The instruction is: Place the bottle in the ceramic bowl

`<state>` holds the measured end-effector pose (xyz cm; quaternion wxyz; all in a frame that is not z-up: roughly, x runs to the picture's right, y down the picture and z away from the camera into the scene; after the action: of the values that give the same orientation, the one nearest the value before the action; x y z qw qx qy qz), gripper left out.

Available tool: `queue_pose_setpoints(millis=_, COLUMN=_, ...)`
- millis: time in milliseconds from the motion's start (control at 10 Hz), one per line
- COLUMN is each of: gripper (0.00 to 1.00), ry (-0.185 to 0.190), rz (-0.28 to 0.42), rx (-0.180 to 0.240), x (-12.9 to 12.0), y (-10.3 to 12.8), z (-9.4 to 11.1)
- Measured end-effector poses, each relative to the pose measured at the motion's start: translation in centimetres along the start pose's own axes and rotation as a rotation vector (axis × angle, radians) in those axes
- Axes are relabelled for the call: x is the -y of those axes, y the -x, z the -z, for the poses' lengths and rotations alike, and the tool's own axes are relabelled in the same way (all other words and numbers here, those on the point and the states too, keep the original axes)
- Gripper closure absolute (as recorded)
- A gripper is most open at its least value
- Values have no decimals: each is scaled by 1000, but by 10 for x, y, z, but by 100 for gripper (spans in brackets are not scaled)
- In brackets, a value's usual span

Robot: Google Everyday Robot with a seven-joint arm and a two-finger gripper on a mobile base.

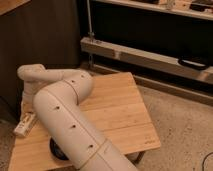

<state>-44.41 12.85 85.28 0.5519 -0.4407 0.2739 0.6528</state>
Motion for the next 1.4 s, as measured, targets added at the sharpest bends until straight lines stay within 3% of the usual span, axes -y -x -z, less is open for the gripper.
queue_pose_setpoints(millis=100, gripper=37, ry=-3, rz=1, rx=-6, x=1, y=0, z=-1)
queue_pose_setpoints(millis=700, gripper=96, ry=-4, rz=42, rx=-50, x=-5, y=-6, z=1)
queue_pose_setpoints(millis=800, gripper=100, ry=-14, rz=70, rx=-68, x=-9, y=-9, z=1)
queue_pose_setpoints(millis=1100, gripper=100, ry=-37, rz=156, rx=-114, x=-19, y=-22, z=7)
queue_pose_setpoints(millis=1400, gripper=100, ry=-55, rz=254, rx=-144, x=-27, y=-50, z=61)
